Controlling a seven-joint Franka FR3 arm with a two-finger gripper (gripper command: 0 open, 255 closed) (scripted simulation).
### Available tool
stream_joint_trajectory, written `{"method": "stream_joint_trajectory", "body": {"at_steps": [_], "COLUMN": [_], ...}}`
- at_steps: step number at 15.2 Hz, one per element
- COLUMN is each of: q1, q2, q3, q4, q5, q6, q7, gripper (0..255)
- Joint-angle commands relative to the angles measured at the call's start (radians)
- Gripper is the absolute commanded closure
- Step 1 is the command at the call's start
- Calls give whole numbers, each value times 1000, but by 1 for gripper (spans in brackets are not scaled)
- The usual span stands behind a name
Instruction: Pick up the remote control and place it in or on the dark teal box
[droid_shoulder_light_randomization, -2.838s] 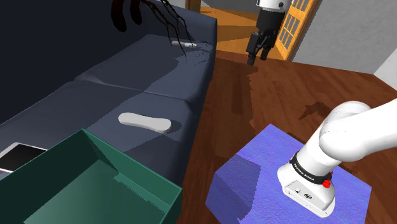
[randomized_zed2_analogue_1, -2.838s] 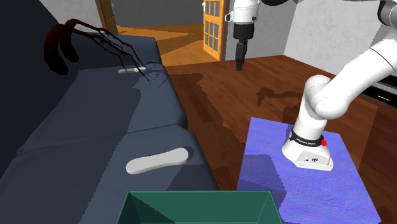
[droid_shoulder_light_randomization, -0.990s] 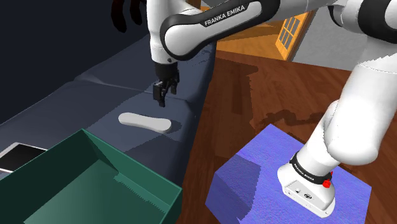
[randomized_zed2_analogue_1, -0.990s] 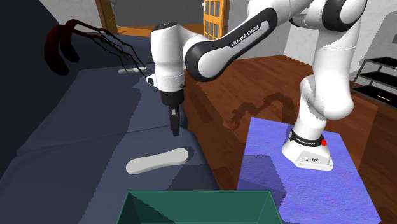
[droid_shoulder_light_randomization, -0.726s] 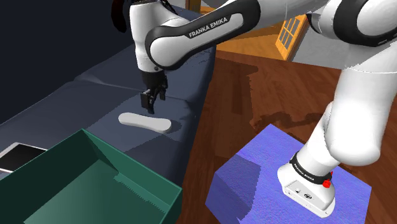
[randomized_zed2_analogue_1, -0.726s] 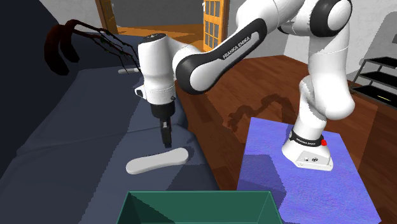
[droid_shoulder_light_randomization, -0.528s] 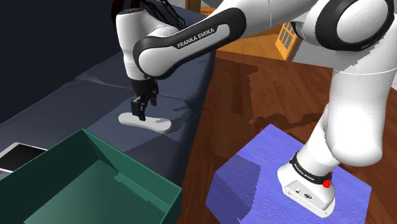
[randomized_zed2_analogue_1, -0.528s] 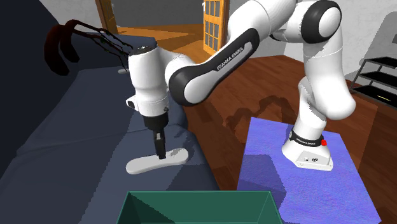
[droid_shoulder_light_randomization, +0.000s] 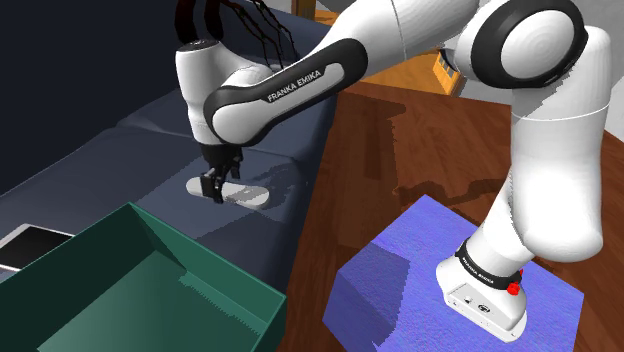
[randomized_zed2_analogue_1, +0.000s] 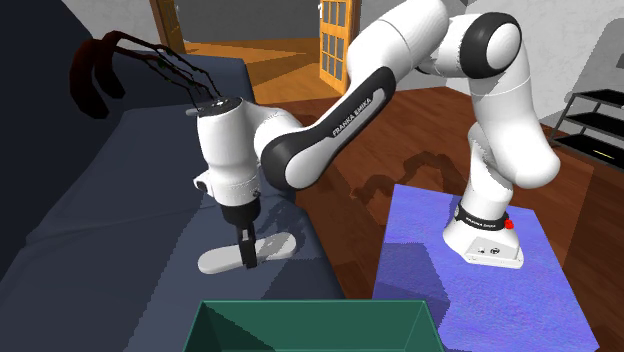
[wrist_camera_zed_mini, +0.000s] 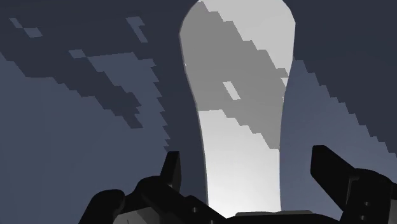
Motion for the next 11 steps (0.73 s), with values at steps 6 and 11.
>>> {"method": "stream_joint_trajectory", "body": {"at_steps": [6, 11], "q1": [0, 0], "q2": [10, 10], "q3": [-3, -3], "q4": [-4, -4], "q5": [-4, -3], "q6": [14, 14], "q7": [0, 0], "gripper": [0, 255]}}
